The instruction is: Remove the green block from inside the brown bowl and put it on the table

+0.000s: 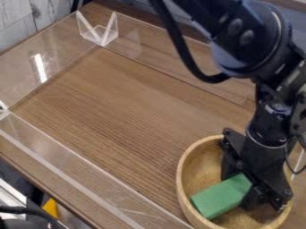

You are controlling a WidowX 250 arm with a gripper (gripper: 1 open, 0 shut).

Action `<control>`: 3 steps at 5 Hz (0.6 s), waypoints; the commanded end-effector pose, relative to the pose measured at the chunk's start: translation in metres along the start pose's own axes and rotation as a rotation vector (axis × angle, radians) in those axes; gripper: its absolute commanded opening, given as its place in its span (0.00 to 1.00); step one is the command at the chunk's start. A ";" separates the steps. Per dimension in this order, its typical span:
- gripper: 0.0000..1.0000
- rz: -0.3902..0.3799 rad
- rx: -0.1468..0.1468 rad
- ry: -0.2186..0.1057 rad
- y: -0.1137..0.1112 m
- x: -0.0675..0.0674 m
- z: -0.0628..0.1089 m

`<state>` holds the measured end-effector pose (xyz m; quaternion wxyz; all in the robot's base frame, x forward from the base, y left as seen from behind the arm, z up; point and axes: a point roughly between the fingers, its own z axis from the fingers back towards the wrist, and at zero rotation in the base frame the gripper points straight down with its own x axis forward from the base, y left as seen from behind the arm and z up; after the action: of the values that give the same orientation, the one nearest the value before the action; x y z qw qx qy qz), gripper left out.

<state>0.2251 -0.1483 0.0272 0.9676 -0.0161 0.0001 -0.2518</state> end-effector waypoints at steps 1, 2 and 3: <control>0.00 -0.016 -0.015 -0.079 -0.007 0.016 0.021; 0.00 -0.022 -0.020 -0.086 -0.003 0.021 0.023; 0.00 -0.012 -0.025 -0.095 -0.002 0.010 0.037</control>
<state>0.2277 -0.1532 0.0526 0.9649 -0.0342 -0.0205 -0.2594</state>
